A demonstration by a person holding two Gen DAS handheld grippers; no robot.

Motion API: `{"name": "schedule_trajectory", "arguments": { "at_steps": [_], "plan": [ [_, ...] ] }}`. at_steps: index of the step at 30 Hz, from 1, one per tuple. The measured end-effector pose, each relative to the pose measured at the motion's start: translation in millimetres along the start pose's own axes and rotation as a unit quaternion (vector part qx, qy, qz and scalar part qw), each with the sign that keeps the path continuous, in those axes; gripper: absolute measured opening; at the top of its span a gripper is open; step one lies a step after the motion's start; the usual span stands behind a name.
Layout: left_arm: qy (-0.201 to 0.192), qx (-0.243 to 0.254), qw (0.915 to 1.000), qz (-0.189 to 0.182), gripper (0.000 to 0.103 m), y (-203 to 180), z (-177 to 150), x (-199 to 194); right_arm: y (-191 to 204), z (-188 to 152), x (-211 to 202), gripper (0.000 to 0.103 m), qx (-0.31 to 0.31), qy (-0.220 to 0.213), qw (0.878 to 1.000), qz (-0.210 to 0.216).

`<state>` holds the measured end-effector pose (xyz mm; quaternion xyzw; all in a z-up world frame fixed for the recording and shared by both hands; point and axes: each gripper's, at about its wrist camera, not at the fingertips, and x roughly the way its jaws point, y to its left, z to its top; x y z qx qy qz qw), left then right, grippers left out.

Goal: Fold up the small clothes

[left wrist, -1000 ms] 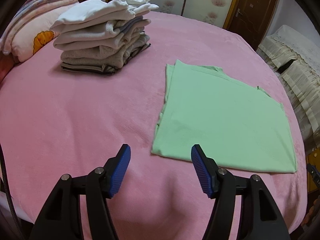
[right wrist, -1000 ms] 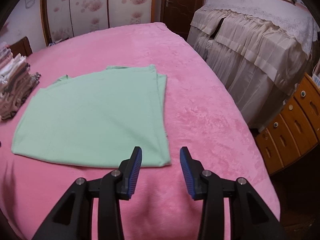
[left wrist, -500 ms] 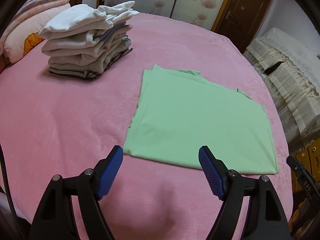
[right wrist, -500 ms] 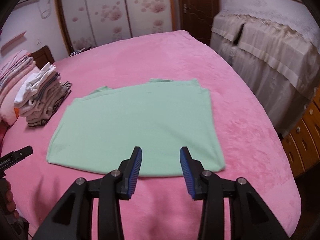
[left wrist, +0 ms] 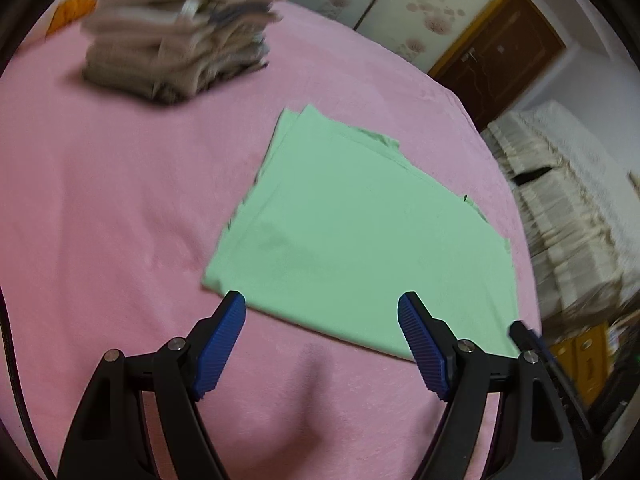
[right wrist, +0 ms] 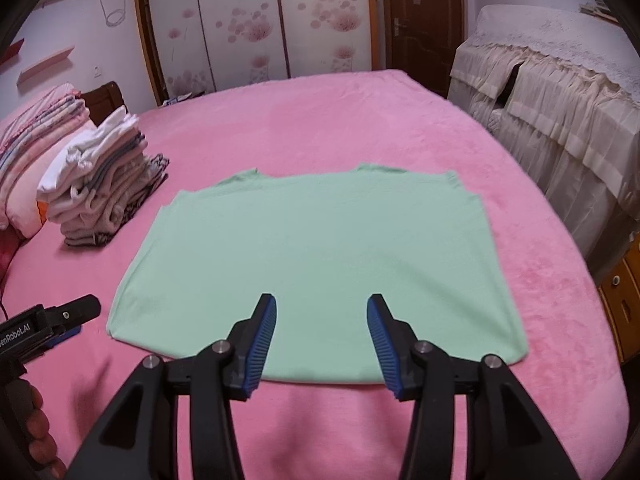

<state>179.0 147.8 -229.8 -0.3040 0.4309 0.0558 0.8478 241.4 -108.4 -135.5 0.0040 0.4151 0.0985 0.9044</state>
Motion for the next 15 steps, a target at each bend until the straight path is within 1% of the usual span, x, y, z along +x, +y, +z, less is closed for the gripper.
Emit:
{"name": "schedule_trajectory", "arguments": {
  "at_steps": [2,4,5,6,7,9,12,15],
  "plan": [
    [0.009,-0.034,0.9992,-0.02,0.077,15.0,-5.5,12.7,4.4,-4.5,8.9,0.048,0.002,0.007,1.0,0.007],
    [0.019,-0.063,0.9974,-0.031,0.077,27.9,-10.6,24.3,7.7,-7.6,16.0,0.048,0.003,0.01,1.0,0.009],
    [0.026,-0.084,0.9953,-0.042,0.077,37.3,-14.0,32.3,9.4,-9.3,19.3,0.048,0.003,0.012,1.0,0.01],
    [0.028,-0.095,0.994,-0.047,0.077,42.2,-15.6,36.5,10.9,-10.6,21.7,0.048,0.002,0.013,1.0,0.012],
    [0.027,-0.112,0.9915,-0.06,0.077,49.6,-18.2,41.4,11.6,-12.2,23.6,0.048,0.003,0.015,1.0,0.015],
    [0.017,-0.121,0.9901,-0.07,0.077,54.6,-19.7,44.5,14.3,-15.3,28.6,0.048,0.004,0.02,1.0,0.023],
    [0.0,-0.113,0.9906,-0.076,0.077,54.4,-18.7,48.9,18.2,-19.0,34.5,0.048,0.001,0.024,0.999,0.021],
    [-0.007,-0.109,0.9909,-0.078,0.077,53.9,-17.0,54.8,19.1,-21.3,38.5,0.048,0.003,0.029,0.999,0.026]
  ]
}}
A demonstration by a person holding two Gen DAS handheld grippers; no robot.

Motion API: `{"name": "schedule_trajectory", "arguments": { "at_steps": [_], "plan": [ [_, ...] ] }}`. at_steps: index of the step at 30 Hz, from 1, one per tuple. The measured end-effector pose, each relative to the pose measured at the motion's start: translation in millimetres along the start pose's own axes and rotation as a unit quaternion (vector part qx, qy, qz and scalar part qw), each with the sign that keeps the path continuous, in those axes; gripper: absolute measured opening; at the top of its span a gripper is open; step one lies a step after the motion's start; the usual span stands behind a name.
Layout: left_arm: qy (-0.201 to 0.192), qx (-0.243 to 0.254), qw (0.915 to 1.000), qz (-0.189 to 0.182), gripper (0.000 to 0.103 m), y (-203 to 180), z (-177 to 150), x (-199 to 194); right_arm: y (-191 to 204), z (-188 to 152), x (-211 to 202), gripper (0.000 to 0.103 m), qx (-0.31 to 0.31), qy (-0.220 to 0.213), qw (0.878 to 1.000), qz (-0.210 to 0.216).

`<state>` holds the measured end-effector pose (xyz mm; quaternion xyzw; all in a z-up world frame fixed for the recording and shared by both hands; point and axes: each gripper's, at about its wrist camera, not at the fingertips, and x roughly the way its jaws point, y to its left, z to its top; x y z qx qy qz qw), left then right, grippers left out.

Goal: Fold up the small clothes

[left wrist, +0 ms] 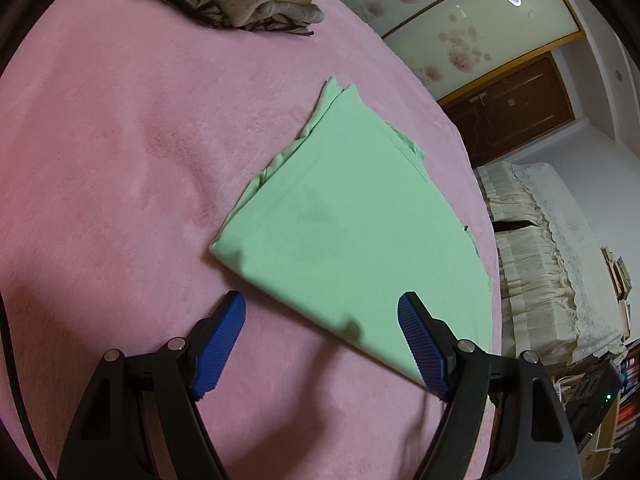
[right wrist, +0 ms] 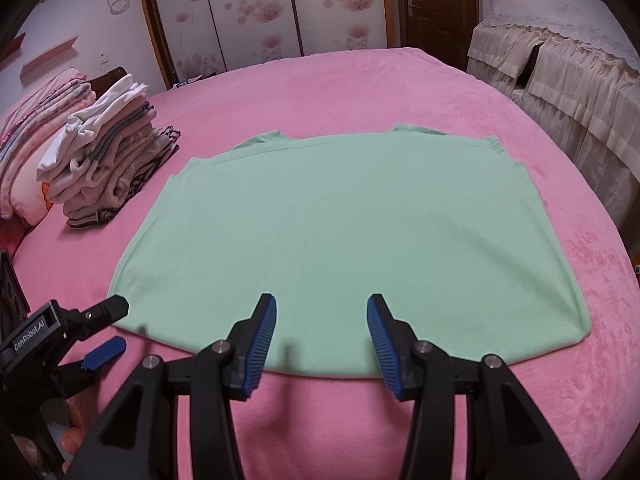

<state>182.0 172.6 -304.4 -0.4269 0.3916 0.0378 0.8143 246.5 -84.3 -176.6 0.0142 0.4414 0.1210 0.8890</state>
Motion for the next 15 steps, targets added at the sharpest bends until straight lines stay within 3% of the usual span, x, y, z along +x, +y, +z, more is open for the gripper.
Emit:
{"name": "schedule_trajectory", "arguments": {
  "at_steps": [8,15],
  "plan": [
    [-0.027,0.002,0.9995,-0.017,0.079,6.9,4.5,11.3,-1.2,-0.9,5.4,0.048,0.006,-0.002,1.0,0.002],
    [-0.051,0.006,0.9985,-0.017,0.086,-5.2,13.5,21.5,2.1,5.3,14.8,0.047,-0.013,-0.007,1.0,-0.005]
  ]
}}
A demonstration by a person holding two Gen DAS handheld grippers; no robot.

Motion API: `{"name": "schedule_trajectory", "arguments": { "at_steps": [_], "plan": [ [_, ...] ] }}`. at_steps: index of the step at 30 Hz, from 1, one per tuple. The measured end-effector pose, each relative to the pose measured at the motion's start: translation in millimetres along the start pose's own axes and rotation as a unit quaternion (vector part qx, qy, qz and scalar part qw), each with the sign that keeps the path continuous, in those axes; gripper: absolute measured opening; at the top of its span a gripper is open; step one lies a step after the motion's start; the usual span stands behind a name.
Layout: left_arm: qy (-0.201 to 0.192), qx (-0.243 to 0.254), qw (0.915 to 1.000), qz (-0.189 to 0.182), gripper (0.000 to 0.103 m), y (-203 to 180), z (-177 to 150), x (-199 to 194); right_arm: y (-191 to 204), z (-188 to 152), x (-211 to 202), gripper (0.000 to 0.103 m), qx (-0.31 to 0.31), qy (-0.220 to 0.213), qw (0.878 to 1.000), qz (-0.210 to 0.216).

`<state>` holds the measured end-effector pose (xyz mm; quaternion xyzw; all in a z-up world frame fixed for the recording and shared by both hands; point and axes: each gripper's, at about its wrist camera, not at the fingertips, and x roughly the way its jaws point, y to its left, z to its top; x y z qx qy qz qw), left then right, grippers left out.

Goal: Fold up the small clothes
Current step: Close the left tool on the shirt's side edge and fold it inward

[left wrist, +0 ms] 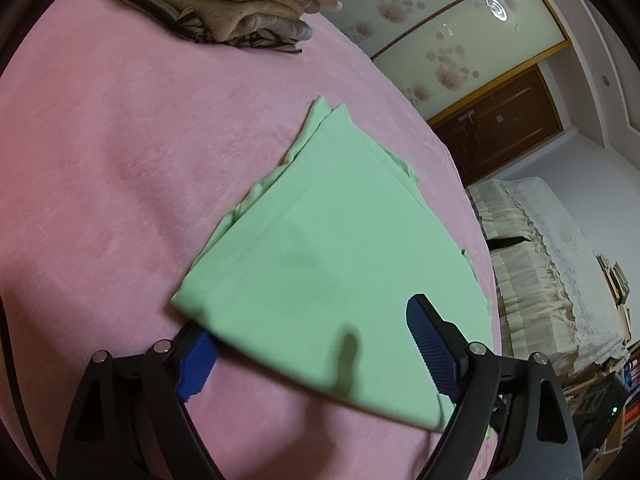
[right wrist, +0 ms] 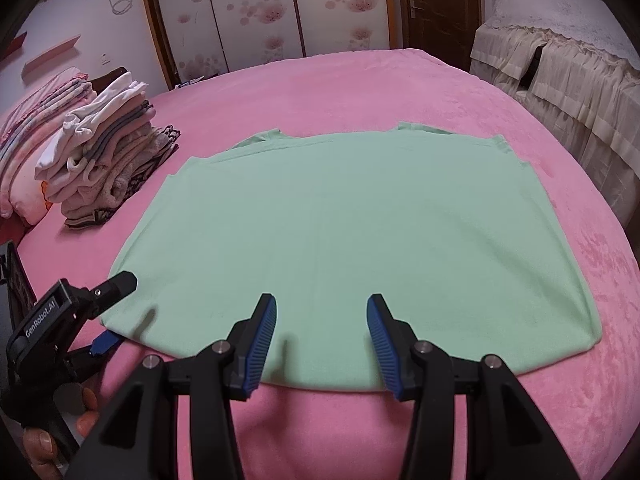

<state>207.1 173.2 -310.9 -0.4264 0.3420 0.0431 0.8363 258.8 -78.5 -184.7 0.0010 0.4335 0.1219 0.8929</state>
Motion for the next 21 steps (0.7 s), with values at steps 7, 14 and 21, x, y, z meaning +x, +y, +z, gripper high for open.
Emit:
{"name": "schedule_trajectory", "arguments": {
  "at_steps": [7,14,21],
  "plan": [
    [-0.006,-0.018,0.9998,-0.007,0.044,0.6,12.1,4.2,-3.1,13.4,20.2,0.038,-0.009,0.004,1.0,-0.009],
    [0.002,0.034,0.9985,0.042,0.007,-16.0,13.9,7.7,-1.7,23.8,39.4,0.018,-0.021,0.005,1.0,-0.013],
    [-0.052,0.146,0.9864,0.055,0.006,-83.8,11.8,-10.9,8.1,24.3,64.8,0.017,-0.049,0.029,0.998,-0.01]
  ]
}}
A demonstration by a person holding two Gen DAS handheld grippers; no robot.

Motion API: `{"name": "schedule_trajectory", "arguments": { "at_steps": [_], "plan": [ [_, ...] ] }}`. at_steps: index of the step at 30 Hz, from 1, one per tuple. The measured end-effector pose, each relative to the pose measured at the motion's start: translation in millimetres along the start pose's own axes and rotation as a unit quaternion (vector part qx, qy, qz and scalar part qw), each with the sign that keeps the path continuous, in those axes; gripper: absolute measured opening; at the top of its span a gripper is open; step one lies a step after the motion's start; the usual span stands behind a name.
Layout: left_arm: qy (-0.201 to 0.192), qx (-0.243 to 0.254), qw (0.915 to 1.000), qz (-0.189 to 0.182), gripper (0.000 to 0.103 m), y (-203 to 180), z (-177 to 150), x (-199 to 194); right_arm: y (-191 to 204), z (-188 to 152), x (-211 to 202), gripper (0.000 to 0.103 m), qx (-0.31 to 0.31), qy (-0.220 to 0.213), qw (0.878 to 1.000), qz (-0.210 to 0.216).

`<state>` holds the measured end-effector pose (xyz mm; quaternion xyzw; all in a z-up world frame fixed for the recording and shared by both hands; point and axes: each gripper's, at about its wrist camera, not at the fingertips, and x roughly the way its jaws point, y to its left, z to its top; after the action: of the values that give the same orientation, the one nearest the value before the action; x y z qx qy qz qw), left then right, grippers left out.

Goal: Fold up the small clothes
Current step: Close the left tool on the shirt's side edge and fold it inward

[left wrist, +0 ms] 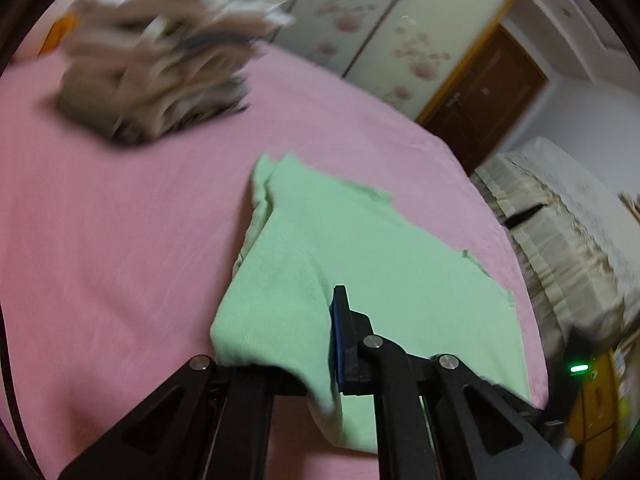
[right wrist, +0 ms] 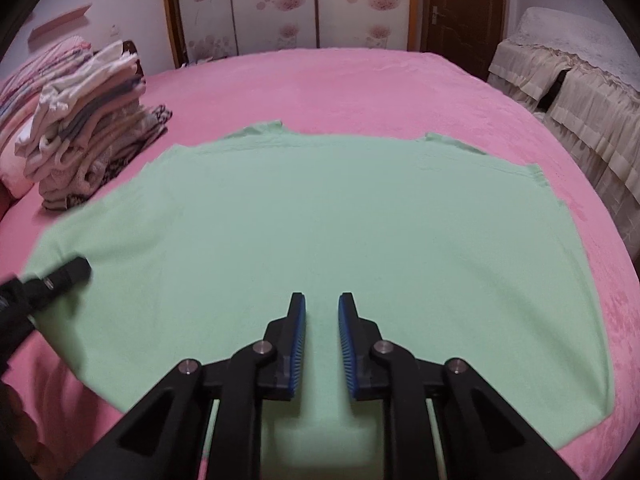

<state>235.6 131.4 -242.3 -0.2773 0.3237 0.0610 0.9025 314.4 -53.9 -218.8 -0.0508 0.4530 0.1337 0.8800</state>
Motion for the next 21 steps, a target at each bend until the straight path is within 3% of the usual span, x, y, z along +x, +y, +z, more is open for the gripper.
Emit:
{"name": "schedule_trajectory", "arguments": {
  "at_steps": [11,14,18,21],
  "plan": [
    [-0.019,0.07,0.9961,-0.05,0.006,-85.9,20.4,-8.6,-23.5,2.8,2.9,0.015,0.053,0.004,0.997,0.057],
    [-0.018,0.08,0.9956,-0.045,0.006,-95.2,19.2,-8.6,-31.2,9.8,0.6,0.015,0.063,-0.011,0.997,0.052],
    [-0.01,0.089,0.9954,-0.034,0.006,-106.6,20.4,-1.8,-31.7,9.3,14.2,0.015,0.062,0.017,0.996,0.068],
    [0.006,0.109,0.9937,-0.025,0.006,-120.9,23.2,4.9,-34.4,5.2,9.6,0.015,0.073,0.015,0.994,0.081]
  ]
}}
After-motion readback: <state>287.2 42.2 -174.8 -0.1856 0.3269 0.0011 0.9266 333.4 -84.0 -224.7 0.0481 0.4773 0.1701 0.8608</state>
